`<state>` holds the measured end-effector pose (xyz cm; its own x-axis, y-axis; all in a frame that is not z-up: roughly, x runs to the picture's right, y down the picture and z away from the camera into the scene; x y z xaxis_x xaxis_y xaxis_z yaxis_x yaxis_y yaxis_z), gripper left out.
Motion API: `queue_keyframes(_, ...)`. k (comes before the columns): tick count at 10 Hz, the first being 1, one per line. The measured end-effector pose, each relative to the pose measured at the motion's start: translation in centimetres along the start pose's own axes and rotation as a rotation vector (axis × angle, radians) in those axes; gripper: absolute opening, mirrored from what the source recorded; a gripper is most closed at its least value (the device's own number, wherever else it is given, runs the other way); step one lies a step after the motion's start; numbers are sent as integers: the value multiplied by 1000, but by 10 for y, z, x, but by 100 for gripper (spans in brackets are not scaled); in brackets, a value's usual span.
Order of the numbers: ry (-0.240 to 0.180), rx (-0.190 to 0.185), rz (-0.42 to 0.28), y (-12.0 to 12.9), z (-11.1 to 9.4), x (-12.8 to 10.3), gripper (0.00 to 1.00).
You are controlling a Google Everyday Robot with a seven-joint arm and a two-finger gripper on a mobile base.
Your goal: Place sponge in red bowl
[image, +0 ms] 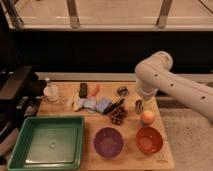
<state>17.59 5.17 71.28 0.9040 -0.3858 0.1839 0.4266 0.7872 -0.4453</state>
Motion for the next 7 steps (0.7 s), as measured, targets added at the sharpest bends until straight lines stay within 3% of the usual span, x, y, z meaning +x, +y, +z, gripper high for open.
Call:
queue_keyframes(2,-51,15,-120,-21,-3,-39,65)
queue_keyframes(7,-38,19,-149,-22,-2,-40,65)
